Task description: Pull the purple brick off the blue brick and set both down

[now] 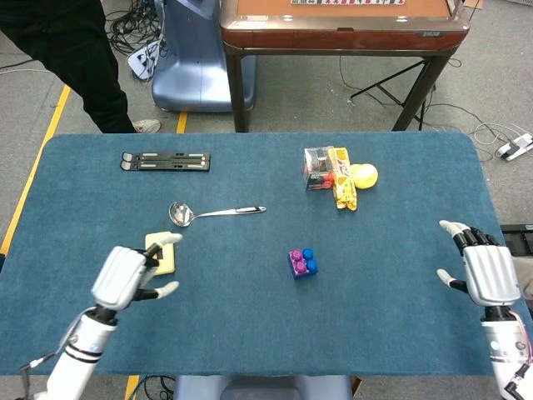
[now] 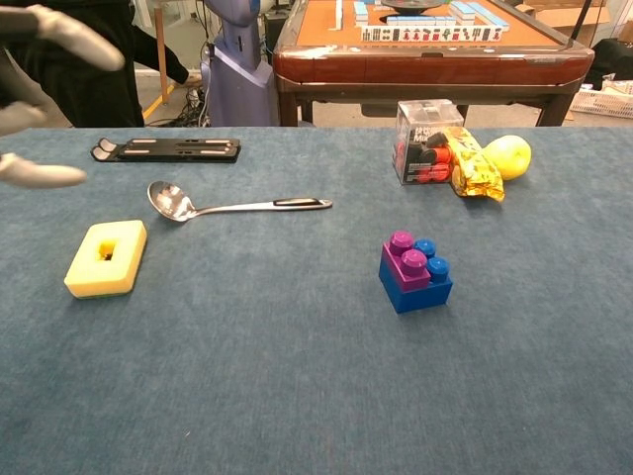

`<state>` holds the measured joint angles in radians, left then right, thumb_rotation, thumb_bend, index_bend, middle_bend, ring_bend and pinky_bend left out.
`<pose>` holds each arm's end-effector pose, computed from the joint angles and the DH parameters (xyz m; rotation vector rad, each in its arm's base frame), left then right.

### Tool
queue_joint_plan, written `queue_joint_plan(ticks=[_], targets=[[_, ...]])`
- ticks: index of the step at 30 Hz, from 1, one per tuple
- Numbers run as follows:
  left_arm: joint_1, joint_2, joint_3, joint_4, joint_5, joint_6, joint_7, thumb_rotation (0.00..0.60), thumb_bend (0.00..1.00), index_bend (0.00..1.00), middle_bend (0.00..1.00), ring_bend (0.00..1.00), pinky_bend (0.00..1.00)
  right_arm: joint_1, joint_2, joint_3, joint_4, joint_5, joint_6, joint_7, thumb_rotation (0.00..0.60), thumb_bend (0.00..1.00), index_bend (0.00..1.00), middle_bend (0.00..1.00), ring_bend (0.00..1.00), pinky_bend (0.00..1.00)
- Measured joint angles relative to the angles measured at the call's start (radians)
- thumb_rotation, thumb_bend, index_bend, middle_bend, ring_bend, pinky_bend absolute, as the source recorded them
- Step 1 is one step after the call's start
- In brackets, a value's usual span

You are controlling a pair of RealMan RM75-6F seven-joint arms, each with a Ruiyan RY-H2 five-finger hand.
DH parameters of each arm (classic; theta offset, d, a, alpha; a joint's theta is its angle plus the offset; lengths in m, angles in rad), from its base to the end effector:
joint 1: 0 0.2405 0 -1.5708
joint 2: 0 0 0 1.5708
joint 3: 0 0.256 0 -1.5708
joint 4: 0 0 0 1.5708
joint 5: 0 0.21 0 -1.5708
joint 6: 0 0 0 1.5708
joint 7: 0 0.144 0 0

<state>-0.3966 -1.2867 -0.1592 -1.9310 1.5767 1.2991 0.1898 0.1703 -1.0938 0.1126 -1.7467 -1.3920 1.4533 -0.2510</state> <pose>-0.1349 0.2449 0.0883 -1.6808 -0.9025 -1.3884 -0.2785 -0.2158 0.1642 1.3884 -0.7802 0.8355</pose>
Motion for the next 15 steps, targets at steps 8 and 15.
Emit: queue_joint_plan(ticks=[8, 15], targets=[[-0.155, -0.069, -0.055, -0.047, -0.015, -0.162, 0.082, 0.6, 0.2, 0.29, 1.0, 0.98, 1.0, -0.008, -0.004, 0.001, 0.019, 0.004, 0.001, 0.027, 0.6, 0.0, 0.24, 0.29, 0.27, 0.41], [-0.279, -0.17, -0.102, -0.047, -0.086, -0.264, 0.159, 0.6, 0.28, 0.29, 1.0, 1.0, 1.0, -0.013, -0.005, -0.001, 0.04, -0.002, -0.003, 0.052, 0.6, 0.0, 0.24, 0.29, 0.27, 0.41]])
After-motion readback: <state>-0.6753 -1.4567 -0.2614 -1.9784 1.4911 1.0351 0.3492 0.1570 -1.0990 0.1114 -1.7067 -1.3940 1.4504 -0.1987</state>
